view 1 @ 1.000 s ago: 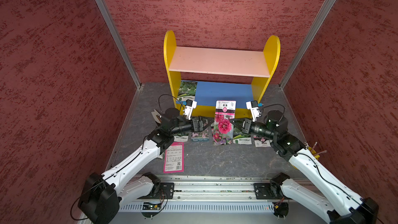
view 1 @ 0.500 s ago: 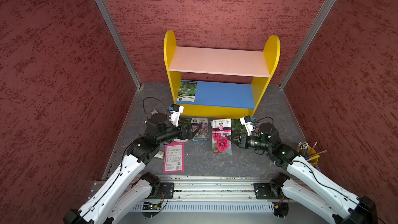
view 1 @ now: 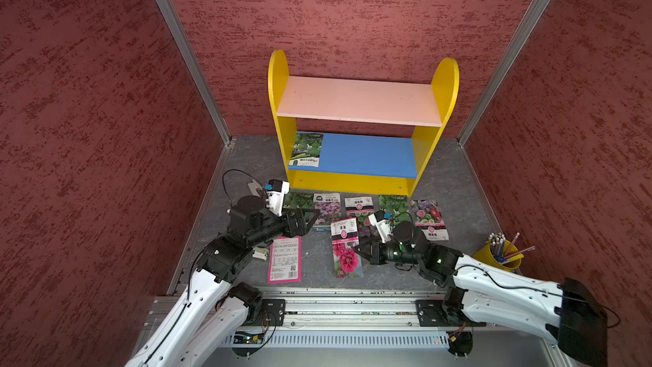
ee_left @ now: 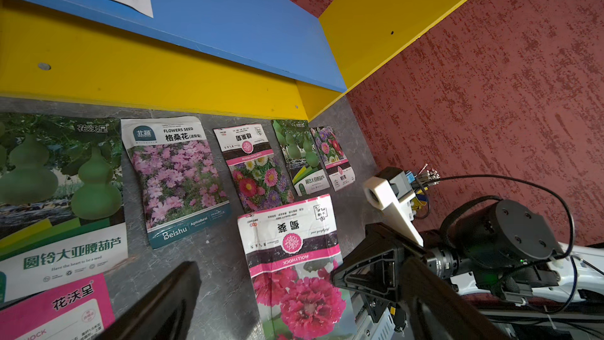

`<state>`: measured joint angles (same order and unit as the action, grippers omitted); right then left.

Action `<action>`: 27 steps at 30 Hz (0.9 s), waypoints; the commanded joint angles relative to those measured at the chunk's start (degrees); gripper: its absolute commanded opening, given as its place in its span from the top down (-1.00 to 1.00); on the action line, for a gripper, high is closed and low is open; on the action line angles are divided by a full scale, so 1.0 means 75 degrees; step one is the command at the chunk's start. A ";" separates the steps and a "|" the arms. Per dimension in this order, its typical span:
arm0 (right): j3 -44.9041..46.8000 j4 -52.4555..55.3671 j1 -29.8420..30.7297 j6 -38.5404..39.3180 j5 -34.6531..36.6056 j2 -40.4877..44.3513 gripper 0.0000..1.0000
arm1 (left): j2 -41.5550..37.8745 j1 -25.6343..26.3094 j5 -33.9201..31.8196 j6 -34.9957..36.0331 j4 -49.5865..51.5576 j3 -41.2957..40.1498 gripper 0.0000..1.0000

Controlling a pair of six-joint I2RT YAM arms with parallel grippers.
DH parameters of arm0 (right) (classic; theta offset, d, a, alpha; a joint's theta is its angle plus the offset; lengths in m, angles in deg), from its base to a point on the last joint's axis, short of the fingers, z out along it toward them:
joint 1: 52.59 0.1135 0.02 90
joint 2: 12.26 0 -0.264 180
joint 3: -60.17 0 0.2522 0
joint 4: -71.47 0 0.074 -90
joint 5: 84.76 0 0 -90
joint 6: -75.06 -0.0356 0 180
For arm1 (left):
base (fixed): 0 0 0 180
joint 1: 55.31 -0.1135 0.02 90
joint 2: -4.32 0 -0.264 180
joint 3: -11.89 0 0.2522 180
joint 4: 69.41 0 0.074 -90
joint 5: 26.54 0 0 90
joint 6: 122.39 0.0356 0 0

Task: Take the seed bag off the shelf
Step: Place the seed packet at the center of the board.

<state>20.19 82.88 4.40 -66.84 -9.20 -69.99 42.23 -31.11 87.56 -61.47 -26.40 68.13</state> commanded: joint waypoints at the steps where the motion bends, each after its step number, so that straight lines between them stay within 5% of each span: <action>1: 0.0126 -0.1341 0.0481 -0.0517 0.0931 -0.0599 1.00 | -0.0088 -0.0107 0.0007 0.0034 0.0113 0.0022 -0.99; 11: -0.0044 -0.3055 0.1153 -0.1205 0.1696 -0.2410 1.00 | -0.0065 -0.0227 0.0139 -0.0037 0.0053 -0.0005 -0.99; 27: -0.0477 -0.2151 0.1406 -0.1500 0.2034 -0.3687 1.00 | -0.0076 -0.0286 0.0193 -0.0037 0.0081 -0.0033 -0.99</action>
<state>18.16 64.89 14.50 -77.64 4.20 -96.28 42.12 -32.86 88.30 -61.68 -26.02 68.13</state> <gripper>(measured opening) 0.043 0.996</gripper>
